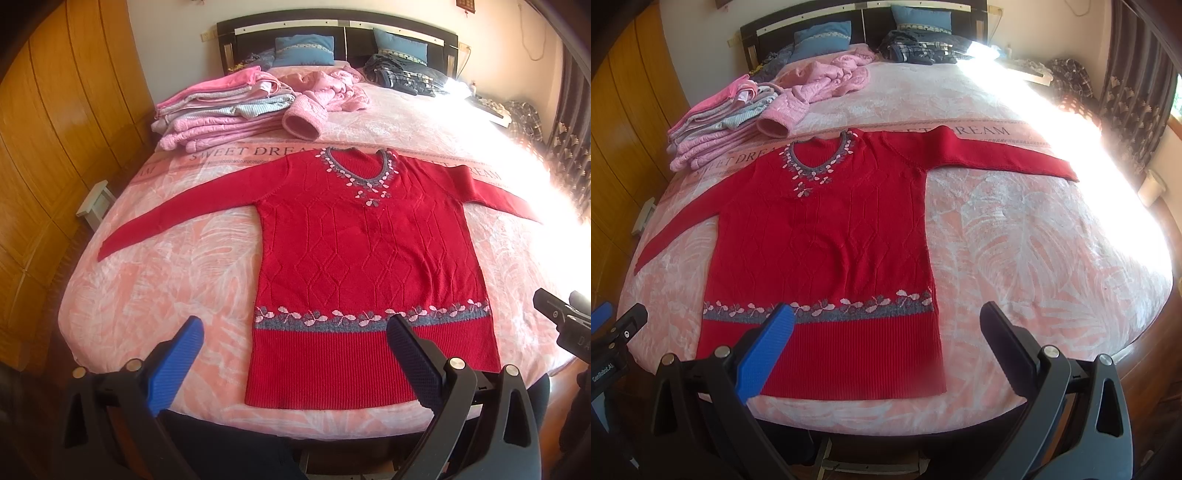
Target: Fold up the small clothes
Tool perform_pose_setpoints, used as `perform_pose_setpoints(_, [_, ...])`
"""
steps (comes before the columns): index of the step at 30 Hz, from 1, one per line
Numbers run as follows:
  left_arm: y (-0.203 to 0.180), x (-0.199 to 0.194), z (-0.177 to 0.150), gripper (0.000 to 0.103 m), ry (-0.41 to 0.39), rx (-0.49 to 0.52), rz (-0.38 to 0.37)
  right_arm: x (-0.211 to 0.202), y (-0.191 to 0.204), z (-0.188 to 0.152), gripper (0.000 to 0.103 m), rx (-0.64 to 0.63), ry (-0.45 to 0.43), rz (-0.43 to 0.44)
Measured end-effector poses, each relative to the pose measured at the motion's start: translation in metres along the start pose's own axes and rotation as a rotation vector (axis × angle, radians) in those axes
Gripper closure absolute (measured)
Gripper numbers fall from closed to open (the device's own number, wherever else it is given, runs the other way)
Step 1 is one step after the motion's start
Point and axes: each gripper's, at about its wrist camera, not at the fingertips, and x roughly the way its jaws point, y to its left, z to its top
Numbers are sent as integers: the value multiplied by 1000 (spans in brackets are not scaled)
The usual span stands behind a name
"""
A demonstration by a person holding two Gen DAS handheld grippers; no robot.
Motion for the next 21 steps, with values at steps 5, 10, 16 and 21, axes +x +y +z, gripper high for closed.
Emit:
perform_pose_setpoints(5, [-1,0,1,4,1,1,0,0,0,0,3,0,1,1])
perform_pose_setpoints(10, [-2,0,2,4,-1,2,1,1,0,1,3,2,1,6])
perform_pose_setpoints(16, [-3,0,2,4,-1,2,2,1,0,3,3,4,0,11])
perform_pose_setpoints(21, [-2,0,2,4,-1,3,1,0,0,3,3,5,1,13])
